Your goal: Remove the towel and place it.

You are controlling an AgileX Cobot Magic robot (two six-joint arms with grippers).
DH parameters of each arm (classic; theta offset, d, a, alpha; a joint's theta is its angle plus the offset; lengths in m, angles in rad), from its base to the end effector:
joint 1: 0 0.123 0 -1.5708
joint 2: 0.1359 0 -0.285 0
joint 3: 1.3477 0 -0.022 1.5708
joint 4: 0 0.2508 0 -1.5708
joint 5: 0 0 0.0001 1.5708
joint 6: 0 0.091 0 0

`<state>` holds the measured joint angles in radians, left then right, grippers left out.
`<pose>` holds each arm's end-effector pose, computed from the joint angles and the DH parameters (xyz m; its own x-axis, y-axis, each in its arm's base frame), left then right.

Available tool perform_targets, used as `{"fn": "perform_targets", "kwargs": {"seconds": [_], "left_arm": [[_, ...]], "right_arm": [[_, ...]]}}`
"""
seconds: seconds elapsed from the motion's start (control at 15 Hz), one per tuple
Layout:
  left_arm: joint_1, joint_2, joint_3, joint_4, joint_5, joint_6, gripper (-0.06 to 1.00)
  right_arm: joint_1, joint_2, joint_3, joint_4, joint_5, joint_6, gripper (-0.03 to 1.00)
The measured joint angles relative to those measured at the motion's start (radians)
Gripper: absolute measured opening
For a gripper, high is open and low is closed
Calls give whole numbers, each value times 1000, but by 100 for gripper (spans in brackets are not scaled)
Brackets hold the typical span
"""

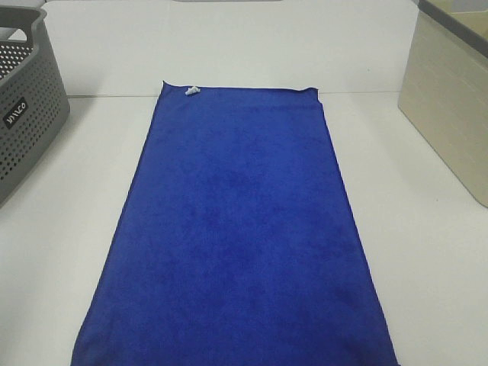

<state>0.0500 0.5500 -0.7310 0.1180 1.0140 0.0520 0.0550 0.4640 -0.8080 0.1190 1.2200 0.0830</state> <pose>0.0815 0.0132 0.3299 -0.6851 0.0796 -0.7241 -0.0452 0.9874 0.1514 0.0466 0.0127 0.3446 -0.7179 0.0836 -0.6911 -0.0448 0.9852 0.1657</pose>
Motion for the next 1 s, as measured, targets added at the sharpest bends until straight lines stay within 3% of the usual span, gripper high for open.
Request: {"fn": "perform_targets", "kwargs": {"seconds": [0.27,0.6,1.0], "left_arm": [[0,-273,152,-75,-15,0,71],[0,-537,211,-78,61,8,71],[0,-556,211,-99,65,15,71]], "right_arm": [[0,-262,160,0,-11,-111,79],[0,-468,331,2,-66,-187,77],[0,-468,343,12,-100,-200,75]]}}
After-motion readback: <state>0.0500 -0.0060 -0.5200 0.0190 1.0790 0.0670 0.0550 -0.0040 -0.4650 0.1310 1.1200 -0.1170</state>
